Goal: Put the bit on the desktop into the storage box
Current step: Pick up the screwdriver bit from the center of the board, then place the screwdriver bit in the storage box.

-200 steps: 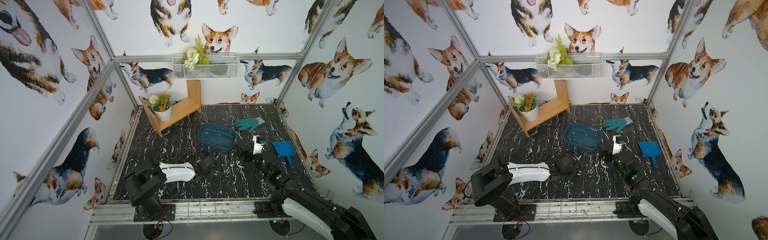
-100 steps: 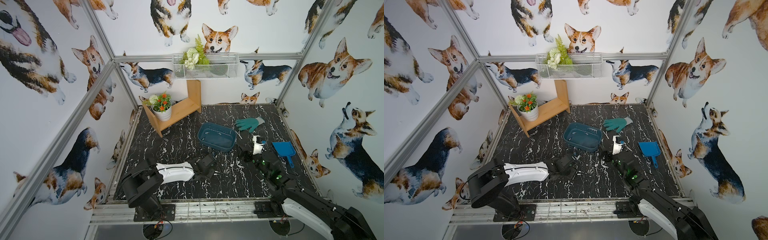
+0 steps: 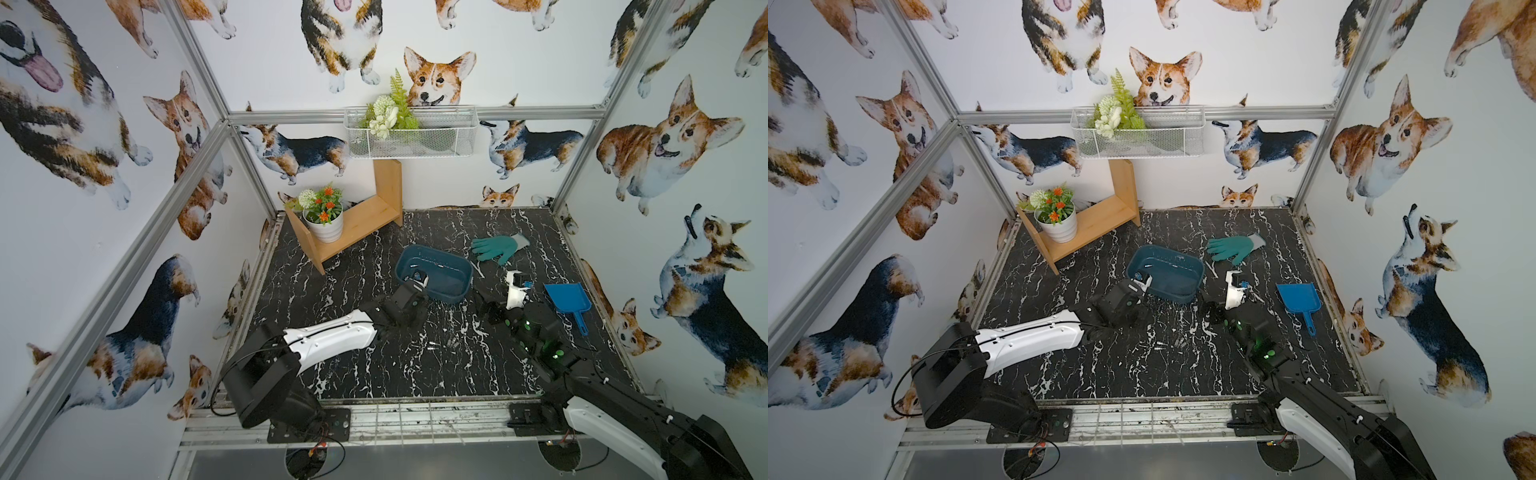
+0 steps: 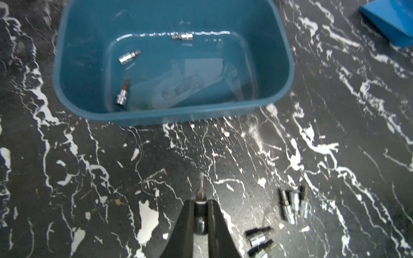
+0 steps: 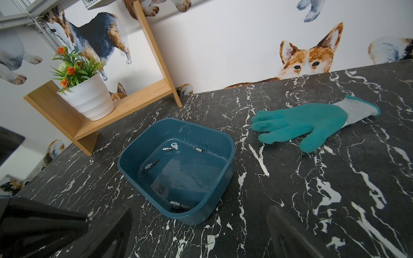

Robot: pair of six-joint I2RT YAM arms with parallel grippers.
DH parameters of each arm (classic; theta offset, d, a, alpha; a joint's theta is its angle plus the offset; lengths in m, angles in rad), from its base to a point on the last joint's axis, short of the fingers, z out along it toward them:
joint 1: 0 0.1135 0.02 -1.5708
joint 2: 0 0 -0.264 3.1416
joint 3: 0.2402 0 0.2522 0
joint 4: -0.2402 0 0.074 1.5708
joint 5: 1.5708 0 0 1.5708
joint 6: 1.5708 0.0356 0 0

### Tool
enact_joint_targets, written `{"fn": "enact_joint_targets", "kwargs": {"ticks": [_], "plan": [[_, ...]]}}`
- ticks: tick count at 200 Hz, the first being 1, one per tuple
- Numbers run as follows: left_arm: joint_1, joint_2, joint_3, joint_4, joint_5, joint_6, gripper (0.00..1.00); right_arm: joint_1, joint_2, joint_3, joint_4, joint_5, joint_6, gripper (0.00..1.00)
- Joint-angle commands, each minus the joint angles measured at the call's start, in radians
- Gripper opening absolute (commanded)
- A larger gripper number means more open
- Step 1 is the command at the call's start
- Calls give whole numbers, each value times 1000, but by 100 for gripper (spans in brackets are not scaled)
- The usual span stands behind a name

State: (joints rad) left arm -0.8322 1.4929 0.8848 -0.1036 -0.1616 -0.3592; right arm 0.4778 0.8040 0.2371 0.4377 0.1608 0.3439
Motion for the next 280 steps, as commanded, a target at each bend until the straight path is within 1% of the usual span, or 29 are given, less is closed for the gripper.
{"fn": "enact_joint_targets", "kwargs": {"ticks": [1,55,64,92,116,120,132,133,137,143,149,164,204,215,231,259,270,280], "plan": [[48,20,42,61,55,32,9,2,-2,-2,36,17,-2,100],[159,159,179,150,126,54,8,1,0,-4,38,12,0,100],[175,208,203,159,134,57,7,1,0,-4,38,11,0,100],[200,299,266,183,133,69,7,2,-1,-4,38,14,-3,100],[211,343,294,204,139,64,7,1,-2,-4,38,13,-3,100],[211,347,296,207,139,62,9,1,-1,-4,37,14,-3,100],[214,349,296,214,138,58,21,1,-1,-4,36,14,-3,100],[214,349,297,215,138,57,23,1,-2,-4,36,14,-3,100],[214,348,295,217,136,56,28,1,-2,-4,37,12,-3,100],[216,342,292,220,132,54,40,2,-2,-4,37,13,-3,100],[217,335,287,225,130,51,50,1,-2,-4,37,11,-3,100],[224,305,267,234,130,39,66,1,-3,-3,37,11,-3,100],[241,173,175,251,123,14,90,1,-4,4,23,2,7,100],[242,91,135,252,109,10,99,1,-6,8,7,-9,18,100],[244,-3,64,252,83,7,100,1,-6,22,-48,-22,55,100],[261,-191,-96,275,58,-6,100,3,3,91,-227,-50,128,99],[266,-266,-147,271,35,-6,100,3,7,107,-279,-71,150,97],[272,-332,-224,265,14,0,100,5,11,114,-311,-100,163,95]]}}
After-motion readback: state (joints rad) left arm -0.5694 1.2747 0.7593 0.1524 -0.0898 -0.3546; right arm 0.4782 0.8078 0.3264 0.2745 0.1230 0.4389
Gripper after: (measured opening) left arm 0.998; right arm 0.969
